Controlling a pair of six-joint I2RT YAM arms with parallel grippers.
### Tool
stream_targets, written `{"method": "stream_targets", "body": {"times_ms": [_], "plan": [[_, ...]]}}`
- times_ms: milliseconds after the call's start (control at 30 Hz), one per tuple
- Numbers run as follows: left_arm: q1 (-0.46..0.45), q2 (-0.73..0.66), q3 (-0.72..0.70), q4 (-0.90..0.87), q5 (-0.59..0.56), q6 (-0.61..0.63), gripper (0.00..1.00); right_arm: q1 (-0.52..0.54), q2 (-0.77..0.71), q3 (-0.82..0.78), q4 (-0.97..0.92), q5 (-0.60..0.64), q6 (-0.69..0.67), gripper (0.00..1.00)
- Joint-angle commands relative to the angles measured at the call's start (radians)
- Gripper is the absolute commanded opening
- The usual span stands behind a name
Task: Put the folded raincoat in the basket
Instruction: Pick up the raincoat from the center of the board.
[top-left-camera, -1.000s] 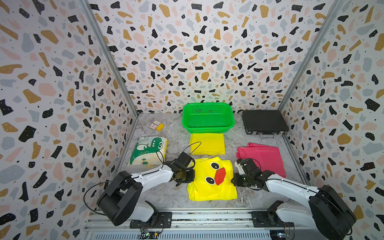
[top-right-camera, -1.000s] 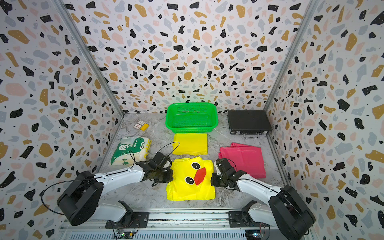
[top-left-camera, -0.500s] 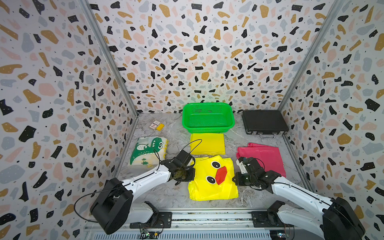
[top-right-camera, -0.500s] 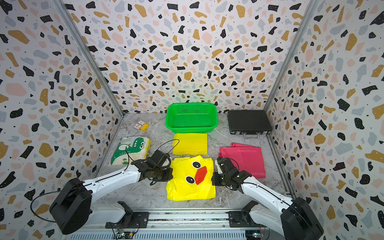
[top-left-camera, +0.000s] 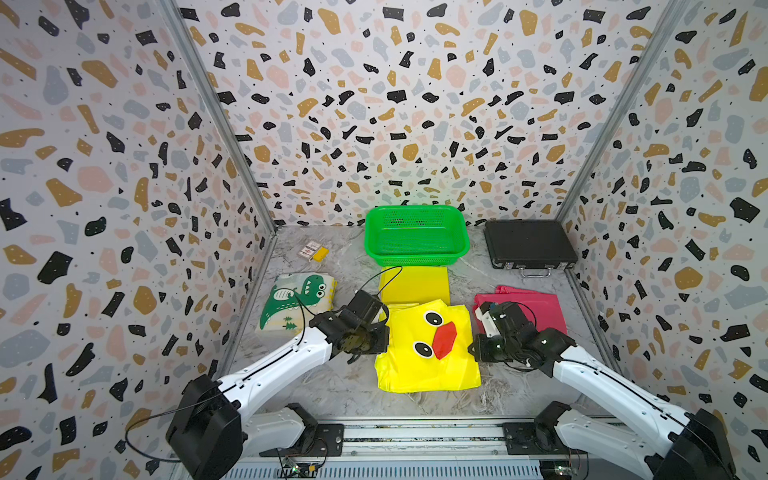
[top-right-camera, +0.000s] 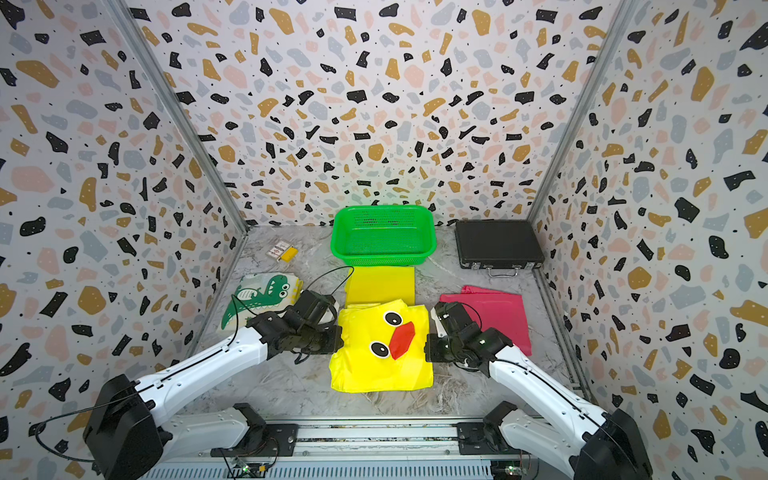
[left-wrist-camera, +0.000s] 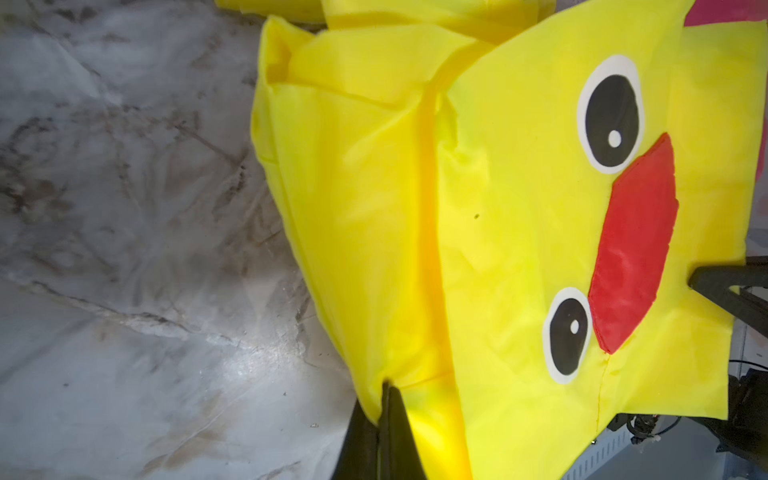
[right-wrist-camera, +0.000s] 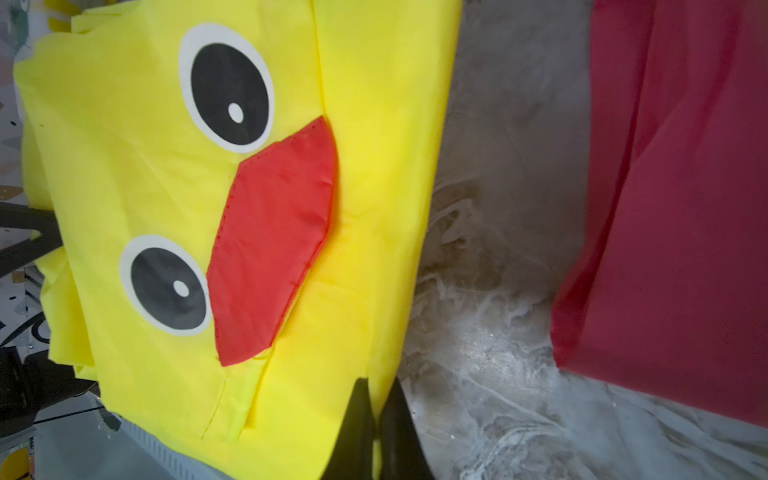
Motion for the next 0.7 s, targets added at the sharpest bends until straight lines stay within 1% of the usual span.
{"method": "stream_targets", "body": {"times_ms": [0,133,267,333,433,500,600,667], "plan": [[-0.001,0.018,0.076,-0.061,-0.052,-0.011,0.00,0.002,0.029,0.091,-0.119,0.039,-0.042,0.00],[-0.001,0.060,0.157,-0.077,-0.064,-0.012,0.00,0.003,0.085,0.166,-0.132,0.036,-0.071,0.00],[0.000,0.095,0.231,-0.073,-0.112,0.000,0.00,0.000,0.151,0.234,-0.139,0.041,-0.104,0.00],[0.002,0.117,0.275,-0.074,-0.131,0.015,0.00,-0.002,0.181,0.261,-0.136,0.044,-0.112,0.00],[0.011,0.176,0.366,-0.122,-0.153,0.048,0.00,-0.010,0.226,0.308,-0.132,0.041,-0.135,0.00],[0.020,0.217,0.422,-0.147,-0.156,0.070,0.00,-0.029,0.253,0.342,-0.134,0.027,-0.152,0.00],[0.045,0.252,0.463,-0.140,-0.151,0.088,0.00,-0.082,0.280,0.384,-0.132,-0.008,-0.176,0.00],[0.076,0.272,0.484,-0.127,-0.118,0.093,0.00,-0.118,0.298,0.408,-0.133,-0.033,-0.196,0.00]]}}
